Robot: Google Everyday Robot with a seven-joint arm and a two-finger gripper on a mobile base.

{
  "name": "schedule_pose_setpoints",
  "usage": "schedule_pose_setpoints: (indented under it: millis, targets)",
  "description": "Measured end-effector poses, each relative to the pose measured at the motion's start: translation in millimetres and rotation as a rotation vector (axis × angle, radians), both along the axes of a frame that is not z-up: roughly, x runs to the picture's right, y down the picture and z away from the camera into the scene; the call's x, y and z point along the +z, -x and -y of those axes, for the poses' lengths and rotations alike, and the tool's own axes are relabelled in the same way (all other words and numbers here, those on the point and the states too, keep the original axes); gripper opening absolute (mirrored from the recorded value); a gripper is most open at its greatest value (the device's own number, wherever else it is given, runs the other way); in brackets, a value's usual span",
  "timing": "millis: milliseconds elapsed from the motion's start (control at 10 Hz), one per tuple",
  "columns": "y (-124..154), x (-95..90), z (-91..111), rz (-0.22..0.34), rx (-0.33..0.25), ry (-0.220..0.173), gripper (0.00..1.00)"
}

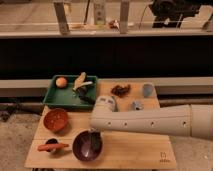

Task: Wipe purple bowl with eraser

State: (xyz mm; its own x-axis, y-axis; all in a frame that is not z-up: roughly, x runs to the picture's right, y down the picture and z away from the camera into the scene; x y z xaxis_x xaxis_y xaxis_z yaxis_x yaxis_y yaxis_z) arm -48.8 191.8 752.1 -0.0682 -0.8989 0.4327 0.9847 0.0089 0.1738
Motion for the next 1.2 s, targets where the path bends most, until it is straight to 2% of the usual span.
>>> schedule_pose_setpoints:
  millis: [500, 800, 1100, 1200]
  targets:
    - [64.4, 1.8, -8.3, 0.094, -0.077, -0.002, 0.01]
    - [68.5, -9.7, -22.9, 0.124, -0.099, 0.01, 0.01]
    - [58.6, -17.7, -36.1, 0.119, -0.1, 0.034, 0.01]
    - [47.5, -19.0, -42.8, 0.105, -0.092, 0.048, 0.01]
